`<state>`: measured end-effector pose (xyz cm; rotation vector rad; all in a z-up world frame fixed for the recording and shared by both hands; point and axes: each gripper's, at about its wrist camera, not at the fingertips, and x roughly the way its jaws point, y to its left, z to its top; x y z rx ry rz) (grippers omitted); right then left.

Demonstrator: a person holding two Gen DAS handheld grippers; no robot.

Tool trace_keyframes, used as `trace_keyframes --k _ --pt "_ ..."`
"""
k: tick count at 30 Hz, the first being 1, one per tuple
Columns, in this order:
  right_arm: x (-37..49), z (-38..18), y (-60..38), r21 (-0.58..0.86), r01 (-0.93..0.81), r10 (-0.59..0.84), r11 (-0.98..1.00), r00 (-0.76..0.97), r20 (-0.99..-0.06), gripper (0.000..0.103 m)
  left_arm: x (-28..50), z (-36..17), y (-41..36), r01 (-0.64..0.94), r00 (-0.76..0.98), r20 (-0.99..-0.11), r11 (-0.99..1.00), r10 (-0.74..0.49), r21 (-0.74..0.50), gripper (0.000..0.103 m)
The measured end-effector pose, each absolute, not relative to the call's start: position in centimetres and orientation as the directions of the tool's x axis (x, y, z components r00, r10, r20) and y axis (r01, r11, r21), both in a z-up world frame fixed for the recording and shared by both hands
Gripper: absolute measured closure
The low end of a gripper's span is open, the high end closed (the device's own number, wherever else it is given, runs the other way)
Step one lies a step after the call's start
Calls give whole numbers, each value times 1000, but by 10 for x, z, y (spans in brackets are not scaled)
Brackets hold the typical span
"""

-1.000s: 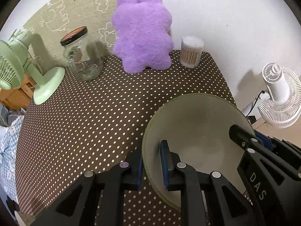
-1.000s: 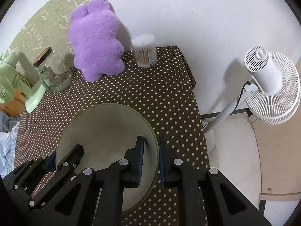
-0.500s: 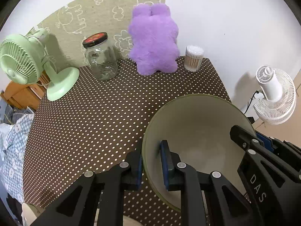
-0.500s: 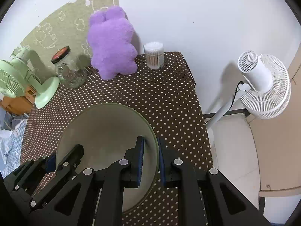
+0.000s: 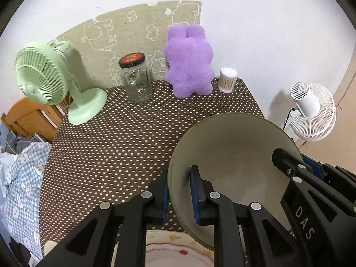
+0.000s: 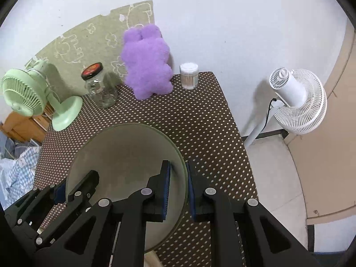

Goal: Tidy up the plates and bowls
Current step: 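Lift the cream bowl with both tools and carry it toward the plates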

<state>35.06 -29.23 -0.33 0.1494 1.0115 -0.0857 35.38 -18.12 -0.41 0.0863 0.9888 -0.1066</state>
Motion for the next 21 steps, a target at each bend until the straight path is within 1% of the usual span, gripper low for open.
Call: trace_keyframes --k 11,21 --pt "316 19 -237 75 128 -7 989 546 -838 85 317 14 -127 116 558 -828 993 -55 12 89" --pt "285 25 -182 72 102 4 992 554 -833 85 287 18 -73 94 561 -826 996 -44 10 89"
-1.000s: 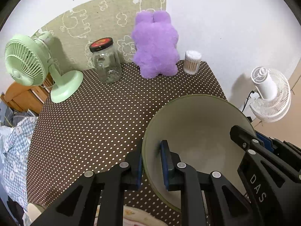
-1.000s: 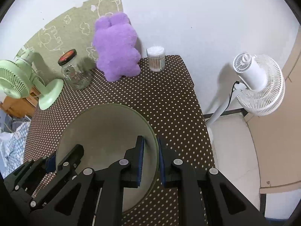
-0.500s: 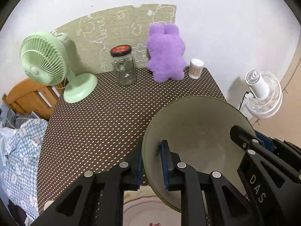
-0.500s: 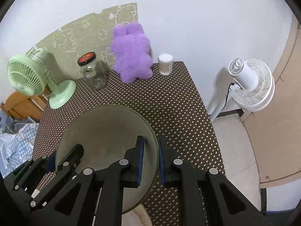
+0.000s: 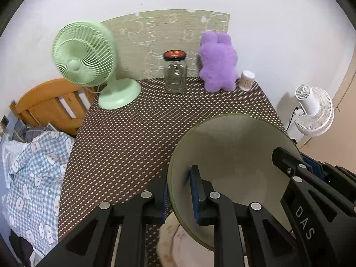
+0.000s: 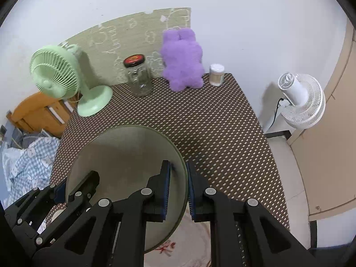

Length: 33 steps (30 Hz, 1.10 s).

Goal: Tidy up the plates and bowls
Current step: 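Lift the cream bowl with both tools and carry it toward the plates, then lower the cream bowl into the other cream bowl and open both tools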

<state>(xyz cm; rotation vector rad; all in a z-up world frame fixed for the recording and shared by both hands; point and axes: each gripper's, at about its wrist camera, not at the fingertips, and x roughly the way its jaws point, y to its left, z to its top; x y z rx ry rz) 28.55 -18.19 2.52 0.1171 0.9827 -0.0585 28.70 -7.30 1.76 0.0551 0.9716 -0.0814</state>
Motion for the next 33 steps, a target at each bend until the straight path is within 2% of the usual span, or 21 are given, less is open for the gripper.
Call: trace_keyframes --k 16,33 --pt "238 15 -102 85 60 40 995 535 -844 85 238 7 3 69 549 -836 997 -19 23 89" --pt "222 -25 -27 93 -15 89 996 462 -882 86 218 -28 73 14 481 -876 999 33 45 89"
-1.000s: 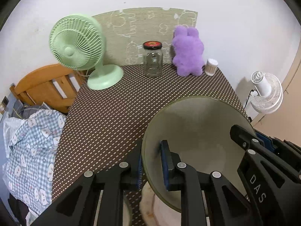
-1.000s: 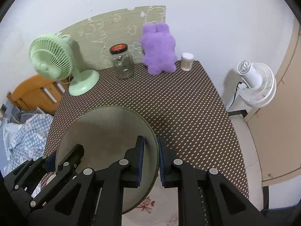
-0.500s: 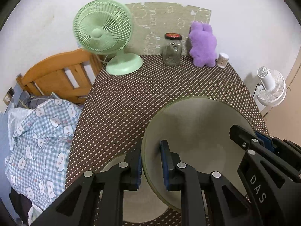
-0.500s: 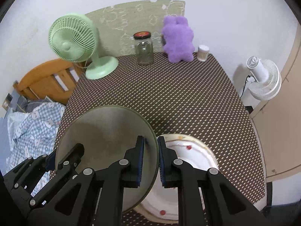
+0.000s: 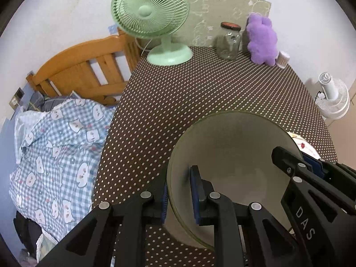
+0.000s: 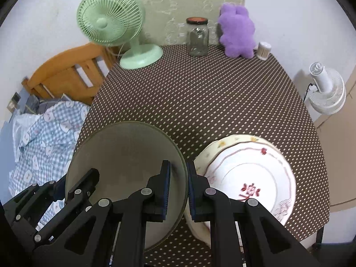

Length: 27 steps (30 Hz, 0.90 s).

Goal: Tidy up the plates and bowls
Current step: 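Lower the cream bowl into the other cream bowl and open both tools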

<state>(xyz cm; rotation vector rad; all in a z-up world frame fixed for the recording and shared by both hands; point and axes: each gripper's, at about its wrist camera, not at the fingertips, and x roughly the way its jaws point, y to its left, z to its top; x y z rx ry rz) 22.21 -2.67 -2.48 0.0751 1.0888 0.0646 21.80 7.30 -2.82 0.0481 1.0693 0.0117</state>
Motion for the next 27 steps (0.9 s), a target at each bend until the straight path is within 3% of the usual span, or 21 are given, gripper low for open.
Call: trace_keyframes --k 27 --pt "229 -68 4 -15 -58 8 998 373 -928 85 219 -70 89 18 397 -917 999 33 44 88"
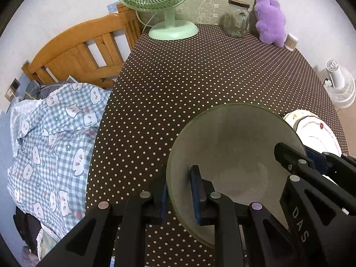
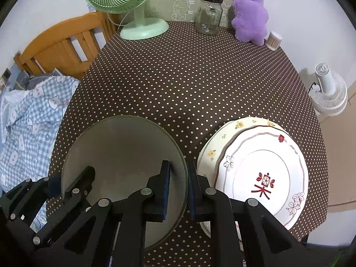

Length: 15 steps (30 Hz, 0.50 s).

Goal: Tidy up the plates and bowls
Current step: 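Lower the cream bowl into the other cream bowl and open both tools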

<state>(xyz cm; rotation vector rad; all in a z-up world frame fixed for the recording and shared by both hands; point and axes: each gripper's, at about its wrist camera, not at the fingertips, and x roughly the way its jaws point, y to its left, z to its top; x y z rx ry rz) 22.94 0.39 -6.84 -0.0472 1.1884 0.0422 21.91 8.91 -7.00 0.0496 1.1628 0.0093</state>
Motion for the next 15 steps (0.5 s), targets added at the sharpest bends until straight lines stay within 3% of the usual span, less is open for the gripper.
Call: trace_keyframes --k 5,8,11,13,14,15 --pt "230 -70 2 -6 -72 21 997 362 -932 82 217 -69 91 12 397 -918 999 31 39 87" --pt "231 -70 0 32 -83 59 996 348 -935 82 219 -71 95 -3 368 -930 1000 -7 -9 74" --pt "231 -68 -2 52 -92 80 994 343 -936 81 219 -69 97 3 375 -927 999 -32 -34 70" --pt "231 -66 -3 51 -99 83 994 349 -933 81 218 -65 94 31 392 -919 999 -48 -38 61" --pt "232 -65 -3 57 -111 92 992 349 -933 80 218 -63 91 48 399 -915 998 -56 -40 46" --pt "232 -64 -3 69 -124 108 990 346 -932 74 217 -62 89 57 410 -910 998 -55 -34 39"
